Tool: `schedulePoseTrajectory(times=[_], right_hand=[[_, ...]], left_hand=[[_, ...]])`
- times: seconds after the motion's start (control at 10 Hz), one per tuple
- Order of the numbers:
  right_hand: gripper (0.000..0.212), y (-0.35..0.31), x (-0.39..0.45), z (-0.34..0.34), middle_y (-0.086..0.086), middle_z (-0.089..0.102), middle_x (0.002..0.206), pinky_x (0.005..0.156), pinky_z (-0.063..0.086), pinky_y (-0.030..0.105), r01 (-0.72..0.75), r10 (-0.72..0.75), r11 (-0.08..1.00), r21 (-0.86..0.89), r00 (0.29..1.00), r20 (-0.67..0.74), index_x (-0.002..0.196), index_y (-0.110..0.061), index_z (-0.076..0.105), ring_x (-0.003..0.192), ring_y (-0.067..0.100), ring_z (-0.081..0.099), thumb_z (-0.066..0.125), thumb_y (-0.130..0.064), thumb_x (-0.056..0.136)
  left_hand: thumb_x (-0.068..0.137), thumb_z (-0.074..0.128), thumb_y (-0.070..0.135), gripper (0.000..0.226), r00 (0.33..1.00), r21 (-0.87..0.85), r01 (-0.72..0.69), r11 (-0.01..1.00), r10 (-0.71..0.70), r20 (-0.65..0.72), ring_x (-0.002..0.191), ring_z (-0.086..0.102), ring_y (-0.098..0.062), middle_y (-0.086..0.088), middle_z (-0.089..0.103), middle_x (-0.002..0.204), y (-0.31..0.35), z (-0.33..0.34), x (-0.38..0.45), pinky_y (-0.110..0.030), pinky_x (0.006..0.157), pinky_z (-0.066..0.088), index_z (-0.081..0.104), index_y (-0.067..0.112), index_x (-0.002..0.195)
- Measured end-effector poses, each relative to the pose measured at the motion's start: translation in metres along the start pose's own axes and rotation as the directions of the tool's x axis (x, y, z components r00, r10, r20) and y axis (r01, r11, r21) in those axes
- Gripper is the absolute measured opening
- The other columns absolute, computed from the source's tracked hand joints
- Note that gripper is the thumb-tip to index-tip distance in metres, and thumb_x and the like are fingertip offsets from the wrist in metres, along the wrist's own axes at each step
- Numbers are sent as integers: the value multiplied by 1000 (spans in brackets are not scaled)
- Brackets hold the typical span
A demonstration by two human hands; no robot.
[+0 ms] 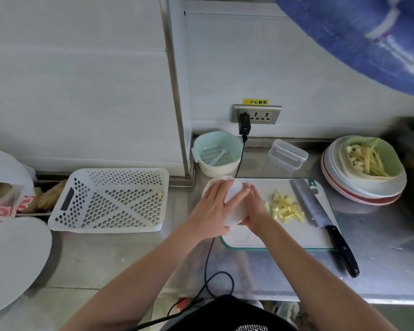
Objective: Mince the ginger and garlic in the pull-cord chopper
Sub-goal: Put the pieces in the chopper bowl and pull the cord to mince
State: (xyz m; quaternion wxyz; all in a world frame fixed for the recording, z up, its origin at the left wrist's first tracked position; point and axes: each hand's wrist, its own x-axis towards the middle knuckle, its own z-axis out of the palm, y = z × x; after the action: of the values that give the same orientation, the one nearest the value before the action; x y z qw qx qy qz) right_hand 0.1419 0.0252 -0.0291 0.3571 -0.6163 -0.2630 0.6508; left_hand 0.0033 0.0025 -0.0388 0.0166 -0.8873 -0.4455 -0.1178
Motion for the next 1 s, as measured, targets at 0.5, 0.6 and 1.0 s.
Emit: schedulePoseTrajectory(times=[0.5, 0.6, 1.0], right_hand=[[33, -26, -28, -73, 1, 59, 97, 70, 44, 29, -13, -49, 963, -268, 974, -223, 118, -22, 57, 82, 18, 54, 36, -39, 100], [41, -31, -25, -75, 12, 62, 116, 84, 42, 35, 19, -254, 743, -669, 933, -255, 122, -22, 56, 103, 32, 56, 34, -46, 98], [100, -38, -19, -73, 13, 28, 135, 102, 33, 58, 121, -118, 304, -945, 989, 88, 137, -52, 11, 128, 44, 25, 67, -72, 57]], left_hand=[[71, 46, 76, 69, 593, -417, 451, -789, -84, 801, 112, 59, -34, -8, 66, 121, 46, 11, 30, -62, 90, 44, 60, 29, 120], [76, 39, 76, 69, 571, -351, 435, -829, -47, 820, 103, 61, -34, -11, 69, 108, 61, 19, 31, -51, 80, 49, 59, 23, 116], [75, 35, 80, 83, 582, -333, 359, -872, -69, 810, 115, 58, -34, -13, 66, 120, 83, 39, 54, -54, 88, 45, 55, 20, 128]])
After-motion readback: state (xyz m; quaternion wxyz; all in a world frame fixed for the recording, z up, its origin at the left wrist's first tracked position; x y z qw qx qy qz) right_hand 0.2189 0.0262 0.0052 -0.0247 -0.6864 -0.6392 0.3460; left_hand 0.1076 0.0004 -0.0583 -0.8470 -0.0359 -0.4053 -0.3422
